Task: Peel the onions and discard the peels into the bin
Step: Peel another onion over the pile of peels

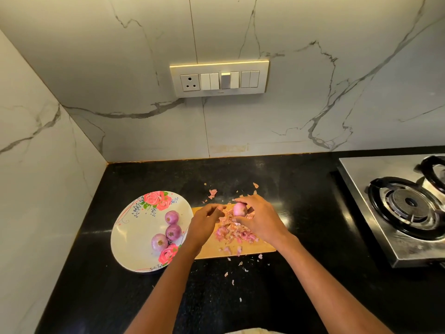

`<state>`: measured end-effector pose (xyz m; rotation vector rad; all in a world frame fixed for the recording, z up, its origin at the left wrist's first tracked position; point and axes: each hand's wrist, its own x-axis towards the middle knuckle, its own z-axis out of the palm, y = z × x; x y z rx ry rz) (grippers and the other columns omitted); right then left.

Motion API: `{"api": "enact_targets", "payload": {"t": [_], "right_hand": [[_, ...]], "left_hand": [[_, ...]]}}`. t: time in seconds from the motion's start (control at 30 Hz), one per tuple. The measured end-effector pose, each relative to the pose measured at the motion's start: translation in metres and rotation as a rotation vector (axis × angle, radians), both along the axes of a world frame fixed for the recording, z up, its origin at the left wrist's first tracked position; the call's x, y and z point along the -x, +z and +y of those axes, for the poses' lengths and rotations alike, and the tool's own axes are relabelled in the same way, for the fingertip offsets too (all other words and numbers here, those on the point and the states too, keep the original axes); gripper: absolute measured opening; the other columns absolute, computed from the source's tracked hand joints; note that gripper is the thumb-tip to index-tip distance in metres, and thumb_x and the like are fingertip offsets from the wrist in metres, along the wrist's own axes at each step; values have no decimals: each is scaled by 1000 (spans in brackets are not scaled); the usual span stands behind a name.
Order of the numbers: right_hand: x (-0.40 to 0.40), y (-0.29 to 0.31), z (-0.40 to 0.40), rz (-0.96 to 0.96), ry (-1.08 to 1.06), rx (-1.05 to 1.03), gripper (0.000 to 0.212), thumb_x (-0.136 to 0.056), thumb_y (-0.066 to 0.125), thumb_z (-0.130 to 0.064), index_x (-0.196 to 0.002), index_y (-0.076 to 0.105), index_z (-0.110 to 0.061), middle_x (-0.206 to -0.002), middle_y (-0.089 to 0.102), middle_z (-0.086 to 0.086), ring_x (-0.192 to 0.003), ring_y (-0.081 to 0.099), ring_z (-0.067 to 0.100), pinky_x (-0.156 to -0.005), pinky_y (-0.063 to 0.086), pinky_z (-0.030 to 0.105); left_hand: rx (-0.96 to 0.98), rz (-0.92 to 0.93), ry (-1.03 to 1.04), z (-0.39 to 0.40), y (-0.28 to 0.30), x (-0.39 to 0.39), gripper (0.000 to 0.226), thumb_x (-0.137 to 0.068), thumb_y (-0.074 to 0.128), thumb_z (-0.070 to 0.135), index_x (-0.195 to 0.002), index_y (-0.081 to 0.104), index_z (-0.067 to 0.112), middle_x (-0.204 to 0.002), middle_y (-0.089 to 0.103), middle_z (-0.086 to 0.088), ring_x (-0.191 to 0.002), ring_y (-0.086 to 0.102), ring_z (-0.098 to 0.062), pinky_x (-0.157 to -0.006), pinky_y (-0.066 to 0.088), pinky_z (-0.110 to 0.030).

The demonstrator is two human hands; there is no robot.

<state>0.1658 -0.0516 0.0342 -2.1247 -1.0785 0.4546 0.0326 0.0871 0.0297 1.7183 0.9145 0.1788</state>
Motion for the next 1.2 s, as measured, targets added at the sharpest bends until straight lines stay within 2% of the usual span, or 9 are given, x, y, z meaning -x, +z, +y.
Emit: {"api": "enact_targets", "payload": {"t": [0.13, 0.37, 0.5, 0.67, 0.73, 0.83, 1.0, 1.13, 1.2], "right_hand": [[8, 1, 12, 69, 1, -37, 51, -77, 88, -37, -118, 59, -29, -114, 60, -9, -99, 60, 5, -76, 50, 11], [11, 5, 16, 293, -79, -156, 31, -86, 80, -37, -112, 66, -27, -109, 67, -14, -104, 62, 2, -82, 49, 17], [13, 11, 16, 467, -178, -215, 18, -91, 75, -38, -105, 67, -30, -107, 68, -14, -105, 61, 3, -84, 49, 24], [14, 21, 17, 593, -227, -271, 15, -93, 72, -40, -105, 68, -31, -103, 66, -18, -104, 61, -1, -85, 50, 25], [11, 26, 17, 629, -218, -271, 16, -95, 69, -40, -105, 68, -28, -102, 67, -18, -100, 63, -2, -81, 51, 22], [4, 26, 16, 626, -190, -297, 14, -99, 64, -39, -100, 67, -25, -108, 71, -1, -99, 70, 14, -82, 59, 30], [2, 20, 19, 555, -292, -307, 20, -101, 61, -39, -92, 65, -22, -102, 66, 0, -93, 68, 20, -78, 60, 37], [6, 18, 20, 610, -312, -292, 22, -106, 53, -30, -105, 66, -11, -102, 61, -9, -99, 69, 22, -81, 61, 38], [8, 18, 19, 741, -261, -314, 24, -107, 50, -28, -114, 65, -10, -112, 65, 0, -107, 68, 23, -84, 61, 33]], "left_hand": [[65, -32, -8, 0, 9, 1, 25, -106, 49, 34, -121, 65, 23, -107, 68, 10, -93, 63, -3, -71, 44, -15], [209, -106, 40, -1, 12, 4, 20, -105, 52, 35, -117, 66, 29, -111, 72, 5, -99, 68, -10, -75, 49, -22], [251, -214, 53, -7, 12, 2, 30, -97, 65, 30, -127, 67, 30, -116, 73, 8, -101, 69, -9, -73, 52, -15], [287, -325, 130, -16, 14, -7, 31, -94, 69, 17, -123, 71, 28, -113, 75, 10, -104, 71, -8, -73, 55, -15], [290, -347, 126, -17, 14, -8, 32, -94, 69, 18, -124, 71, 27, -113, 75, 9, -105, 71, -10, -80, 58, -22], [275, -352, 109, -17, 11, -9, 36, -93, 69, 18, -128, 69, 26, -118, 74, 7, -110, 70, -14, -93, 59, -33], [249, -355, 100, -23, 11, -10, 38, -91, 72, 27, -128, 69, 30, -121, 72, 11, -114, 67, -10, -98, 56, -33], [251, -377, 99, -25, 16, -8, 41, -84, 74, 35, -124, 70, 32, -120, 72, 12, -114, 67, -8, -95, 56, -29], [221, -389, 104, -24, 20, -8, 40, -82, 75, 35, -121, 71, 33, -118, 73, 11, -111, 68, -7, -91, 57, -26]]}}
